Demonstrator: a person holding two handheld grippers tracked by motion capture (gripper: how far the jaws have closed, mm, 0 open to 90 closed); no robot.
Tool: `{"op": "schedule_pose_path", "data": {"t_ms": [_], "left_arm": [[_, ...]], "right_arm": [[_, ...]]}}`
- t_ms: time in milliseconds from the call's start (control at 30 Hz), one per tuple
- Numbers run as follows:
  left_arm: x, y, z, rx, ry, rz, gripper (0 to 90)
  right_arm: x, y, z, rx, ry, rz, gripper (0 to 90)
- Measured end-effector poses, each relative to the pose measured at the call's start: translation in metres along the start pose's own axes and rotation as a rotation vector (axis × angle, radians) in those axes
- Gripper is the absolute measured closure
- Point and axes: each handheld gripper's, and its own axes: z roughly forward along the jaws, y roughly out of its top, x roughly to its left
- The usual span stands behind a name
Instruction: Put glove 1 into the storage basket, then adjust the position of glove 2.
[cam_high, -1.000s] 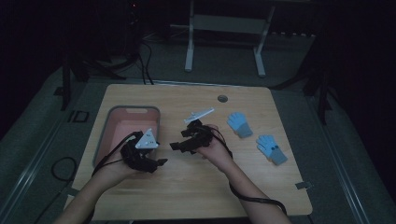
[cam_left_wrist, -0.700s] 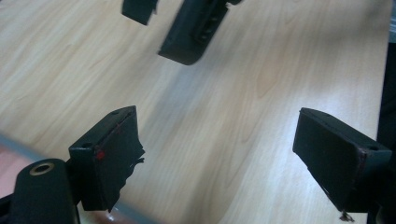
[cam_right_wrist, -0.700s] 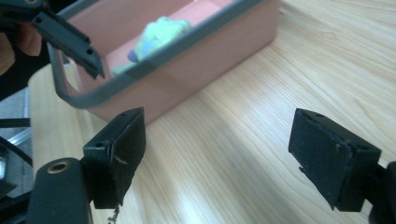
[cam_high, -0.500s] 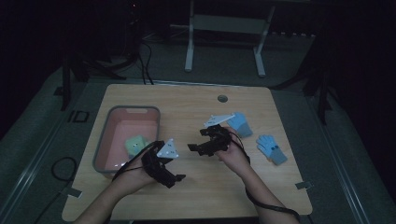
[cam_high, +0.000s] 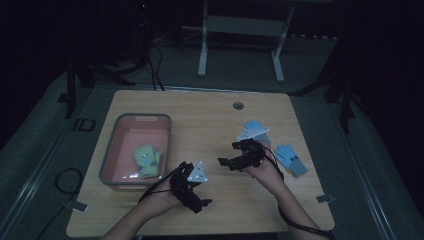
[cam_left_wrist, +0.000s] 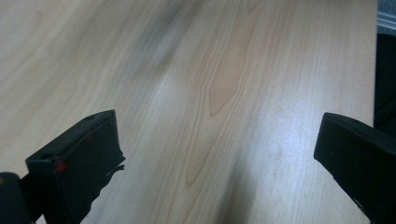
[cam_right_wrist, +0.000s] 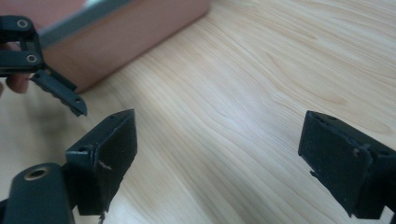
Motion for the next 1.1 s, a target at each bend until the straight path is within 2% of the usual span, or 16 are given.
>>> {"op": "schedule_pose_path", "data": {"t_ms": [33,133,333,433,467,533,600,633,733,767,867,933,967,1100], "left_arm": [[-0.001,-0.002,0.004,-0.003,-0.002,-0.004,0.9],[-0.001,-0.008,0.01,-0.009,0.034,-0.002,0.9],[0.001,-0.024,0.018,-0.056,0.083,-0.055,0.9],[0.0,-0.032,0.02,-0.064,0.115,-0.05,0.9],[-0.001,-0.034,0.021,-0.071,0.12,-0.052,0.9],[-0.002,-0.037,0.02,-0.077,0.134,-0.053,0.9],[-0.003,-0.041,0.019,-0.108,0.151,-0.062,0.9],[-0.003,-0.041,0.019,-0.108,0.151,-0.062,0.9],[-0.008,-0.044,0.019,-0.122,0.179,-0.053,0.9],[-0.009,-0.044,0.019,-0.133,0.181,-0.057,0.9],[-0.01,-0.045,0.02,-0.143,0.177,-0.071,0.9],[-0.011,-0.046,0.021,-0.147,0.178,-0.07,0.9],[-0.011,-0.046,0.022,-0.148,0.176,-0.072,0.9],[-0.012,-0.046,0.024,-0.145,0.174,-0.072,0.9]], "right_arm": [[-0.001,-0.003,0.0,0.004,-0.008,-0.001,11.6],[-0.002,-0.011,-0.002,0.013,-0.039,-0.015,11.7],[-0.006,-0.03,-0.006,0.023,-0.055,-0.023,11.7],[-0.007,-0.04,-0.01,0.029,-0.07,-0.032,11.7],[-0.008,-0.044,-0.011,0.042,-0.057,-0.035,13.2],[-0.008,-0.047,-0.013,0.039,-0.064,-0.034,14.2],[-0.014,-0.057,-0.024,0.02,-0.082,-0.027,22.1],[-0.016,-0.06,-0.027,0.014,-0.086,-0.017,24.4],[-0.019,-0.062,-0.03,0.008,-0.09,-0.013,25.1],[-0.026,-0.069,-0.037,0.005,-0.105,-0.001,28.8],[-0.033,-0.075,-0.043,0.003,-0.131,-0.004,30.6],[-0.035,-0.077,-0.044,0.004,-0.14,0.0,31.3],[-0.039,-0.079,-0.048,-0.003,-0.156,0.003,36.3],[-0.054,-0.081,-0.056,-0.025,-0.197,0.026,40.5]]}}
